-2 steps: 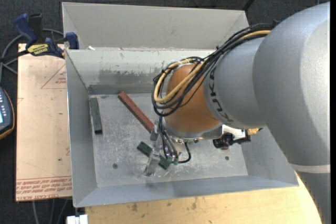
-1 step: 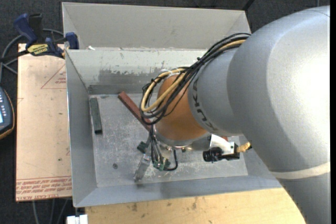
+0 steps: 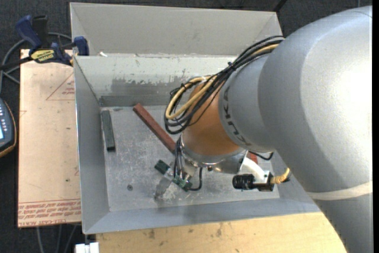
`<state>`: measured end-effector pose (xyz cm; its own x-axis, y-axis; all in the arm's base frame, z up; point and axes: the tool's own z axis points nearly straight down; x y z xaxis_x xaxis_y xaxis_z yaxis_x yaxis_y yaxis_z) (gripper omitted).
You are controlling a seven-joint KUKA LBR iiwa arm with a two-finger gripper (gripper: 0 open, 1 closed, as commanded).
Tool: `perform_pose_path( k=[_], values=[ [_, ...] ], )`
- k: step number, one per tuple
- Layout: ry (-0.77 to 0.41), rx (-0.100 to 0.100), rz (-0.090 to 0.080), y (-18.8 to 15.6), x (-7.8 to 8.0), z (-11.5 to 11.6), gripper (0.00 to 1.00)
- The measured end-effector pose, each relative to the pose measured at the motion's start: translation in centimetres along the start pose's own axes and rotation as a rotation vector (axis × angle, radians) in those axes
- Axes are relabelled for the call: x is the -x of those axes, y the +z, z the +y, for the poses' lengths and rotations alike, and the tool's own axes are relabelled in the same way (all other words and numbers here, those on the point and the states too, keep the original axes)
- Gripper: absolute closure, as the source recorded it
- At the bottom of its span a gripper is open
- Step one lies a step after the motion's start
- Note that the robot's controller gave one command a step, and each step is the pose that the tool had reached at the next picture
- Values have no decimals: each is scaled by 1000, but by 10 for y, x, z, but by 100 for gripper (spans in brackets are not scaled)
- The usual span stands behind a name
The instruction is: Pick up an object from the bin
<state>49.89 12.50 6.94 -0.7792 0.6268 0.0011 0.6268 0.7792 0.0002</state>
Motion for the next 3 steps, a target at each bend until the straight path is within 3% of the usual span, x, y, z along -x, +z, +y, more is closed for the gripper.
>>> perform_pose_path(
  k=[1, 2, 3],
  values=[
    [1, 1, -1, -1, 0, 0, 100],
    [-1, 1, 0, -7, 0, 1, 100],
    [-4, 4, -4, -71, 0, 2, 100]
  ],
)
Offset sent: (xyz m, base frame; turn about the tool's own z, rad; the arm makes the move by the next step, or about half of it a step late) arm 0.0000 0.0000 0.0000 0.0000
